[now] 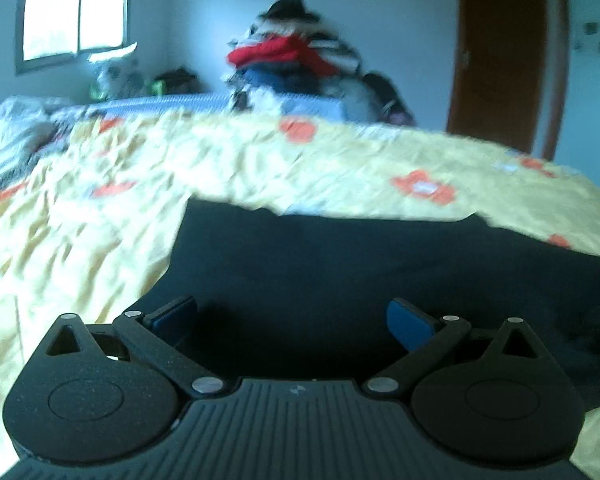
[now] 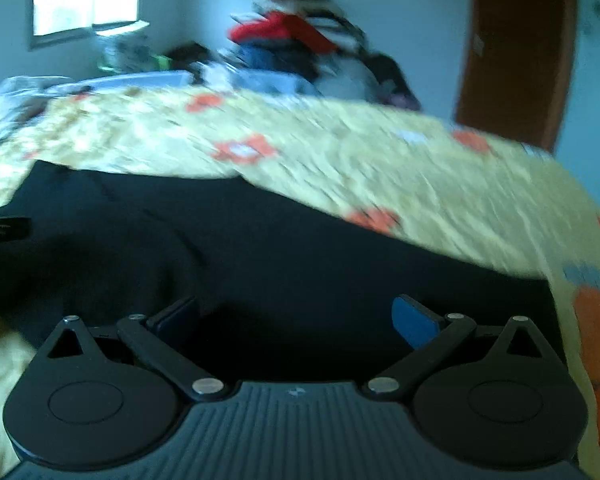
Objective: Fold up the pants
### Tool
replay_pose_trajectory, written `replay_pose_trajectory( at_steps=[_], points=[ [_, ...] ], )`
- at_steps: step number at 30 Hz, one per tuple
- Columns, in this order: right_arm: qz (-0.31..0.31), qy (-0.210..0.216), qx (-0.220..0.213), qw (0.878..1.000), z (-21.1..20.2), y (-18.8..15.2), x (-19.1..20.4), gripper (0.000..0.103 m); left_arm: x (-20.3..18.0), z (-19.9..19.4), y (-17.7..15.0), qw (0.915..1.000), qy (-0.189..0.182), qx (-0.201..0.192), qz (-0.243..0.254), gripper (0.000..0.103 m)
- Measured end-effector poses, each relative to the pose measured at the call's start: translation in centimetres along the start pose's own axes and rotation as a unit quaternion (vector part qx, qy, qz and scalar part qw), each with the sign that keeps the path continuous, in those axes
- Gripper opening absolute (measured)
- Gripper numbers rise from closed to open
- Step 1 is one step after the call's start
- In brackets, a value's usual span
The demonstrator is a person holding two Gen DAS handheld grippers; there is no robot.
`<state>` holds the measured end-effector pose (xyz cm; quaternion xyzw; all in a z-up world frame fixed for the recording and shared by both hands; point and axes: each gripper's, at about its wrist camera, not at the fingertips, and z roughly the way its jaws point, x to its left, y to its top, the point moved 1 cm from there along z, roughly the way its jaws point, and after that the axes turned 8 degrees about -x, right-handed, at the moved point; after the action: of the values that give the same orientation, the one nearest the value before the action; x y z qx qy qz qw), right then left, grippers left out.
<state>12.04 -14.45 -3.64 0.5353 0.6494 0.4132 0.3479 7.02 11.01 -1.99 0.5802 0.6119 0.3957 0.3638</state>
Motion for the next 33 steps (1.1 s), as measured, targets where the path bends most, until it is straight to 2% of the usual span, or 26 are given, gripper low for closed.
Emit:
replay_pose_trajectory(
  at_steps=[2, 6, 10, 17, 25, 29, 33],
  points=[
    [-0.03, 0.013, -0.006, 0.999, 0.2, 0.2, 1.7, 0.103, 0.1, 0.7, -0.6, 0.9998, -0.001, 0.017, 0.008, 0.103],
    [-0.097, 0.009, 0.026, 0.995, 1.7, -0.5, 4.8, 0.103, -1.4, 0.3, -1.2, 0.9978, 0.016, 0.0, 0.064, 0.103],
    [-0.119, 0.0, 0.006, 0.993, 1.5, -0.9, 5.7, 0.103, -0.6, 0.6, -1.3, 0.999, 0.006, 0.009, 0.042, 0.103],
    [-0.071, 0.011, 0.005, 0.997, 1.5, -1.4, 4.6, 0.103, -0.4, 0.6, -1.6, 0.9991, 0.006, 0.01, 0.041, 0.103],
    [-0.07, -0.003, 0.029, 0.997, 1.3, -0.9, 5.0, 0.103, -0.5, 0.6, -1.6, 0.999, 0.007, 0.01, 0.043, 0.103],
    [-0.132, -0.011, 0.02, 0.991, 1.1, -0.7, 6.1, 0.103, -0.4, 0.6, -1.6, 0.999, 0.007, 0.01, 0.043, 0.103],
    [-0.222, -0.042, -0.003, 0.974, 0.3, -0.7, 8.5, 0.103, -0.4, 0.6, -1.6, 0.999, 0.007, 0.009, 0.043, 0.103]
  ],
)
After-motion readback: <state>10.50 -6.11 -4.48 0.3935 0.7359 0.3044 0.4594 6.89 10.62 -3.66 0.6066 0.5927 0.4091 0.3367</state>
